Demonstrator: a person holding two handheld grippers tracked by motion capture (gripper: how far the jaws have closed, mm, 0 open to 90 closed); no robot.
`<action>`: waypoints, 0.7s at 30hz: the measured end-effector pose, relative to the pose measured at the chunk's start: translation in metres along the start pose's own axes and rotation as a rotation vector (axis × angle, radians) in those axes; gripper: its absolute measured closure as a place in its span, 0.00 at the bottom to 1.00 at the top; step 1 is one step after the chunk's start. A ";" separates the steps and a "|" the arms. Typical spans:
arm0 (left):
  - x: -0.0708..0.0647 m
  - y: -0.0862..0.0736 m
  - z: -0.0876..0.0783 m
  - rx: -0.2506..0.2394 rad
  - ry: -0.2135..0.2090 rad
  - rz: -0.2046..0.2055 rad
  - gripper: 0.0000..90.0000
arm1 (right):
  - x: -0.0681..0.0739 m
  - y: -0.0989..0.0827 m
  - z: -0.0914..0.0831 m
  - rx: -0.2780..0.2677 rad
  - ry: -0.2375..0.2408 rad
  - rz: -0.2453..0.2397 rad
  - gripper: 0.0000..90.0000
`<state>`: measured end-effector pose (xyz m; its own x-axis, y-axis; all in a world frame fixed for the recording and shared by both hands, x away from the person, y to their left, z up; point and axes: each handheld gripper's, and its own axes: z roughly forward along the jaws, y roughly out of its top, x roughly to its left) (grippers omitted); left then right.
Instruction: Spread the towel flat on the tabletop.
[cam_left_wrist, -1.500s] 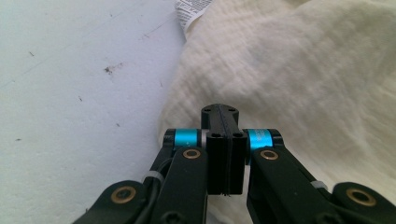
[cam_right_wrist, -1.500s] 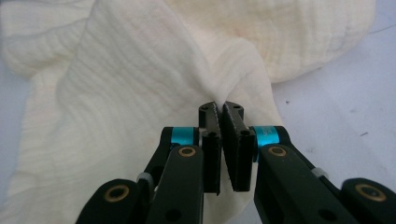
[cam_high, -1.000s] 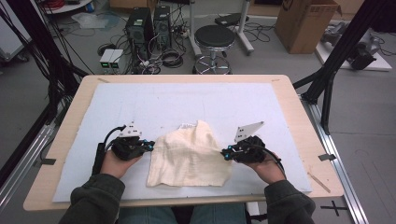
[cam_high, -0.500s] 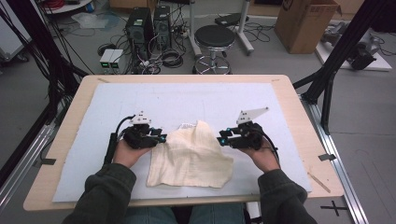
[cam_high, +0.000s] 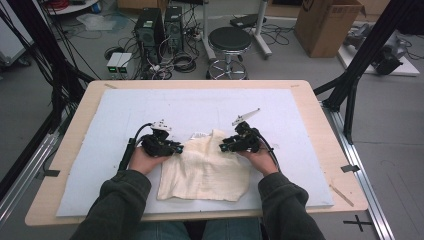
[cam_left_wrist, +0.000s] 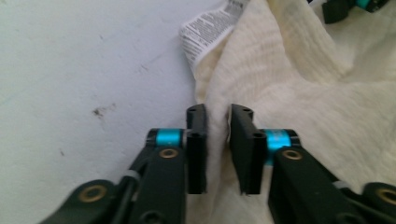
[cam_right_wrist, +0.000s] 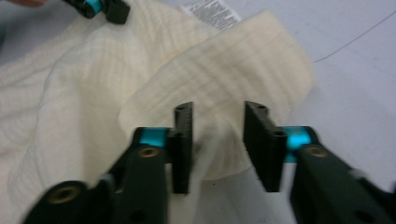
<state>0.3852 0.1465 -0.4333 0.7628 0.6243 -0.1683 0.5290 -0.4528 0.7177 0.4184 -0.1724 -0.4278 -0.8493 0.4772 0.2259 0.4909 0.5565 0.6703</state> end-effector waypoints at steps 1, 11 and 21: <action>-0.001 0.000 -0.001 0.004 0.000 0.004 0.95 | 0.002 0.000 0.001 0.015 -0.001 -0.017 0.89; -0.002 -0.001 -0.036 -0.065 0.050 -0.001 0.96 | 0.011 0.004 -0.019 -0.019 -0.030 -0.062 0.97; -0.022 -0.023 -0.056 -0.049 0.050 0.024 0.95 | 0.037 0.008 -0.014 0.008 -0.006 -0.130 0.96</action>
<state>0.3351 0.1789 -0.4086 0.7547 0.6454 -0.1177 0.4914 -0.4372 0.7532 0.3878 -0.1597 -0.4037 -0.9046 0.4049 0.1336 0.3787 0.6194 0.6877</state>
